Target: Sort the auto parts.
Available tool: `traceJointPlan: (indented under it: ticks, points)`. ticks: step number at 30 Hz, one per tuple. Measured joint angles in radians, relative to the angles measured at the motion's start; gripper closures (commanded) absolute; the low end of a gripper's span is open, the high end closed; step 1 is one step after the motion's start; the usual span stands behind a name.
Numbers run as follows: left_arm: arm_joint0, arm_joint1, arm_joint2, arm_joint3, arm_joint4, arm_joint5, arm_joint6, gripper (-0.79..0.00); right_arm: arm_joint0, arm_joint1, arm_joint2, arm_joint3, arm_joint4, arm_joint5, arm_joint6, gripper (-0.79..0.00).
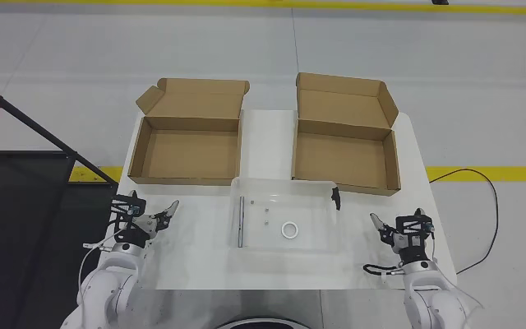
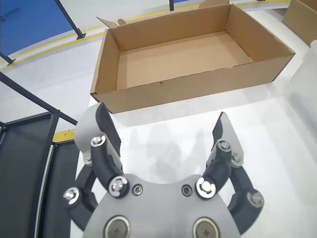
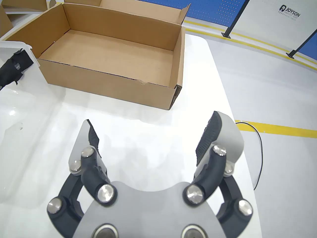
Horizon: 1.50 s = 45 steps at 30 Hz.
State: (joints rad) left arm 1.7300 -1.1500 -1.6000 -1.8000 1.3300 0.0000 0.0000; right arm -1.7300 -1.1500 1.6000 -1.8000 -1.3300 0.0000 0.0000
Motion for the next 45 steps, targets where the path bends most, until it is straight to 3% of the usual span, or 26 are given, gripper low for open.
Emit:
traceJointPlan:
  ticks: [22, 30, 34, 45]
  points:
    - [-0.005, -0.003, -0.001, 0.002, -0.026, -0.014, 0.037, -0.785, 0.007, 0.000, -0.002, -0.003, 0.003, -0.011, -0.011, -0.785]
    - [0.020, -0.007, -0.020, -0.040, -0.058, -0.045, 0.117, -0.785, 0.060, 0.008, 0.015, -0.075, 0.046, -0.213, -0.003, -0.785]
    - [0.029, -0.007, -0.022, -0.048, -0.047, -0.071, 0.152, -0.785, 0.098, 0.015, 0.004, -0.152, 0.099, -0.368, 0.122, -0.785]
    - [0.049, -0.010, -0.027, -0.057, -0.042, -0.091, 0.181, -0.785, 0.197, 0.021, -0.081, -0.293, 0.269, -0.528, 0.375, -0.785]
